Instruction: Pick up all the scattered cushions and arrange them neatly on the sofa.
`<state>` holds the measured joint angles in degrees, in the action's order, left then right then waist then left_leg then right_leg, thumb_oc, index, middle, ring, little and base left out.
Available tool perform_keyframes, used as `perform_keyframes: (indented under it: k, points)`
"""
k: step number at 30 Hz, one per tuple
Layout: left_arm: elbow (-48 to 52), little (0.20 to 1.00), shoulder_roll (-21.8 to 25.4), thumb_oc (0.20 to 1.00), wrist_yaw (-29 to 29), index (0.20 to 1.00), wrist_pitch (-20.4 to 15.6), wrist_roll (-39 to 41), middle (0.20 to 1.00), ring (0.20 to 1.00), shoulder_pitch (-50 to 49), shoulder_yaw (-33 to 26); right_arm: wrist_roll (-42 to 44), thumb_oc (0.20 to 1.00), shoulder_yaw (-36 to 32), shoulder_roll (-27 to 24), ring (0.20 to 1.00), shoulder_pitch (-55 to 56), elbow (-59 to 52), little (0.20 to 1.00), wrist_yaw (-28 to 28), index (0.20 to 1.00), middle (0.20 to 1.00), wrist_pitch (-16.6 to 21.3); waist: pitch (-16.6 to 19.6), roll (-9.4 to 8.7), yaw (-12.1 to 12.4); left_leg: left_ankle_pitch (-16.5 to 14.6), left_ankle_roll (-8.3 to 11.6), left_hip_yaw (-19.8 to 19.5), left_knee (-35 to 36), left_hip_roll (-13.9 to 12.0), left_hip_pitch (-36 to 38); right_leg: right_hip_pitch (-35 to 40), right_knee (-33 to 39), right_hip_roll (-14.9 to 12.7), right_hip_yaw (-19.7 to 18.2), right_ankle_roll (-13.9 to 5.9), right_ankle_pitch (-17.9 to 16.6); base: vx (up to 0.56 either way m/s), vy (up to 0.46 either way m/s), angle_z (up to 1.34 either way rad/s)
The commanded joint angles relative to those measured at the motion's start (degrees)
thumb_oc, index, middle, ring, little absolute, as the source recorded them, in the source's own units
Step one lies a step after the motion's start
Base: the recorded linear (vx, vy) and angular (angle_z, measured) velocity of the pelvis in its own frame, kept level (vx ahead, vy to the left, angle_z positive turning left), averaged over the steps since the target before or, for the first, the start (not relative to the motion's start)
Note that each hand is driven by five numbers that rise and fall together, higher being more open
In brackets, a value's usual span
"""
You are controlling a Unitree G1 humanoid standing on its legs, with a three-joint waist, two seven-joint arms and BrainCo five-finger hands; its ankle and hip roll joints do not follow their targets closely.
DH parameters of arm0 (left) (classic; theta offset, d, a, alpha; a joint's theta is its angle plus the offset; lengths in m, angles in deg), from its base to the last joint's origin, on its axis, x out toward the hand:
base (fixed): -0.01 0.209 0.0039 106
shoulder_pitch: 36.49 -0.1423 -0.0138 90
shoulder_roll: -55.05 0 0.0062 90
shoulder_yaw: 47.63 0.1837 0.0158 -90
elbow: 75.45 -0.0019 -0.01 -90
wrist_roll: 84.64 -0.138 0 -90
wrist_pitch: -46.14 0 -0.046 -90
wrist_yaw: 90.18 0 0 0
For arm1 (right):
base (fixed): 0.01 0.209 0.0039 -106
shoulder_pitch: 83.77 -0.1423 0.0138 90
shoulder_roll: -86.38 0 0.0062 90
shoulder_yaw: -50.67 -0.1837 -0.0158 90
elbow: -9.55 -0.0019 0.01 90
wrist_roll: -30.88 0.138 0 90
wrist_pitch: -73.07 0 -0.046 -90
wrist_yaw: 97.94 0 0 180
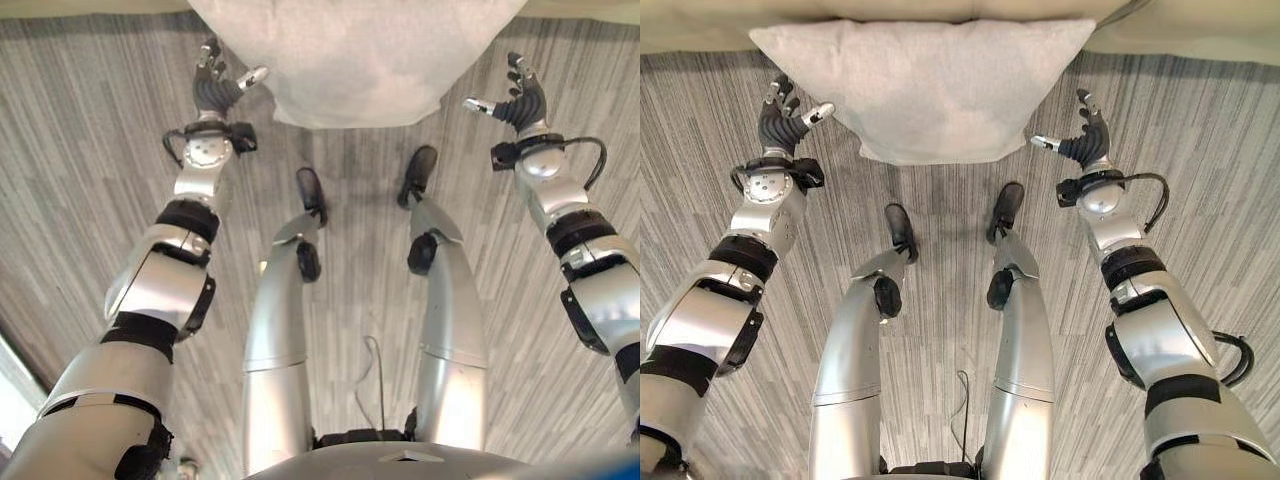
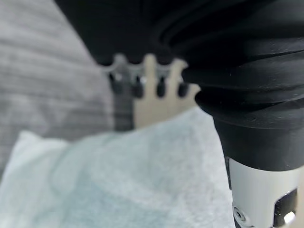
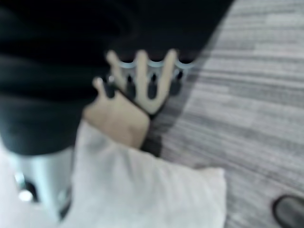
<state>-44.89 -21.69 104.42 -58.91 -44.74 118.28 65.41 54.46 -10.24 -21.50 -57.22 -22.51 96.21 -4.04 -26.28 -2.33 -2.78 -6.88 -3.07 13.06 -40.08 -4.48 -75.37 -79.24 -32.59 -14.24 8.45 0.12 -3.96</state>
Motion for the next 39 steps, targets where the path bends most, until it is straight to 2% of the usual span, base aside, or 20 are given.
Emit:
perform_keyframes:
  k: [1,3,13,17,20,21,22,23,24,26,29,33,39]
  points:
    - [-3.0,1.0,1.2,1.0,-1.1,1.0,-0.4,0.9,1.0,1.0,-0.9,-1.5,2.0,1.0,2.4,-1.6,1.0,1.4,0.0,1.0,-0.7,1.0,1.0,1.3,2.3,2.08,-0.9,4.4,3.01,-4.8,6.5,1.4,-0.2,0.9,-7.3,0.4,-2.5,-4.61,6.2,0.02,0.011,-0.09]
    - [-3.1,1.0,1.8,1.0,-2.0,1.0,-0.7,2.0,1.0,1.0,5.1,1.4,3.9,1.0,5.3,-1.9,1.0,-2.5,0.6,1.0,-2.2,1.0,1.0,2.7,2.4,2.41,-0.8,4.6,2.94,-5.1,5.9,1.6,-2.4,-1.4,-8.2,0.5,-3.1,-4.51,6.3,0.03,-0.028,-0.07]
    - [3.1,1.0,-1.4,1.0,-1.9,1.0,-1.7,2.2,1.0,1.0,9.4,5.4,5.7,1.0,7.8,-4.7,1.0,-8.2,-4.2,1.0,-2.6,1.0,1.0,5.2,2.1,4.85,1.1,4.7,2.82,-5.1,4.7,1.5,-4.3,-3.9,-10.7,0.6,-3.5,-4.53,7.2,0.02,-0.027,0.02]
    - [4.8,1.0,-3.1,1.0,-1.5,1.0,-2.0,2.3,1.0,1.0,9.7,6.0,5.5,1.0,9.3,-3.0,1.0,-10.7,-8.6,1.0,-2.4,1.0,1.0,5.9,2.1,5.06,1.6,4.7,2.74,-5.4,4.0,1.4,-5.0,-4.5,-11.3,0.8,-3.4,-4.42,7.4,0.01,-0.032,0.02]
    - [7.4,1.0,-5.5,1.0,-0.5,1.0,-2.8,2.5,1.0,1.0,9.2,5.9,4.8,1.0,9.3,1.0,1.0,-12.0,-14.6,1.0,-1.2,1.0,1.0,7.4,2.1,5.1,1.9,4.6,2.7,-5.3,3.8,1.1,-5.2,-4.8,-11.6,1.1,-3.0,-4.59,7.4,0.0,0.0,0.0]
    - [8.2,1.0,-6.4,1.0,-0.3,1.0,-3.3,2.8,1.0,1.0,9.2,5.7,4.8,0.752,9.2,2.7,0.752,-11.9,-15.8,0.752,-1.3,0.752,0.752,7.8,2.0,5.12,2.0,4.7,2.71,-5.2,3.8,1.1,-5.2,-4.7,-11.5,1.3,-2.7,-4.63,7.3,0.0,0.0,0.0]
    - [8.7,0.812,-6.9,0.812,-0.3,0.812,-3.6,3.1,0.812,0.812,9.0,5.5,4.7,0.498,9.1,3.8,0.498,-11.8,-16.6,0.498,-1.7,0.498,0.498,8.0,2.1,5.12,2.1,4.6,2.67,-5.2,3.7,1.1,-5.3,-4.7,-11.3,1.4,-2.6,-4.71,7.2,0.0,0.0,0.0]
    - [9.2,0.404,-7.2,0.404,-0.4,0.404,-3.9,3.3,0.404,0.404,8.9,5.4,4.6,0.2,9.3,4.8,0.2,-12.0,-17.7,0.2,-1.9,0.2,0.2,8.3,2.3,5.09,2.1,4.6,2.63,-5.3,3.6,1.0,-5.4,-4.6,-11.3,1.5,-2.5,-4.73,7.2,0.01,-0.012,-0.03]
    - [9.2,0.2,-7.2,0.2,-0.4,0.2,-3.9,3.3,0.2,0.2,8.9,5.4,4.5,0.2,9.3,4.9,0.2,-11.9,-17.8,0.2,-1.9,0.2,0.2,8.3,2.3,5.09,2.1,4.6,2.63,-5.3,3.5,1.0,-5.4,-4.6,-11.3,1.5,-2.5,-4.73,7.2,0.0,0.0,0.0]
    - [13.2,0.2,-7.9,0.2,-0.9,0.2,-5.3,3.6,0.2,0.2,8.0,5.4,4.3,0.2,8.6,7.5,0.2,-11.3,-21.7,0.2,-2.1,0.2,0.2,9.3,2.9,5.03,2.1,4.6,2.62,-5.5,3.3,1.0,-5.4,-4.6,-11.5,1.7,-2.0,-4.59,7.3,0.02,-0.036,-0.01]
    - [16.4,0.2,-7.4,0.2,-1.9,0.2,-6.0,3.5,0.2,0.2,6.8,5.7,3.5,0.2,8.0,9.0,0.2,-10.4,-24.0,0.2,-2.6,0.2,0.2,9.4,3.6,4.87,2.1,4.6,2.75,-5.7,3.3,1.0,-5.2,-4.3,-11.6,1.9,-1.5,-4.52,7.4,0.0,0.0,0.0]
    - [21.3,0.2,-6.9,0.2,-2.6,0.2,-6.5,3.4,0.2,0.2,4.1,5.4,2.5,0.2,7.1,8.5,0.2,-8.2,-27.4,0.2,-2.9,0.2,0.2,9.2,4.6,4.61,2.1,4.7,2.97,-5.8,3.7,0.7,-4.7,-3.4,-10.9,1.9,-0.9,-4.43,7.5,0.0,0.0,0.0]
    - [32.5,0.2,-7.8,0.2,-4.9,0.2,-7.4,2.2,0.2,0.2,-7.4,2.8,-2.4,0.2,2.4,4.3,0.2,2.2,-36.8,0.2,-3.8,0.2,0.2,9.0,6.6,4.11,1.7,5.1,3.63,-6.2,8.5,0.0,2.4,4.1,-7.0,1.7,0.8,-4.72,7.2,0.0,0.0,-0.01]
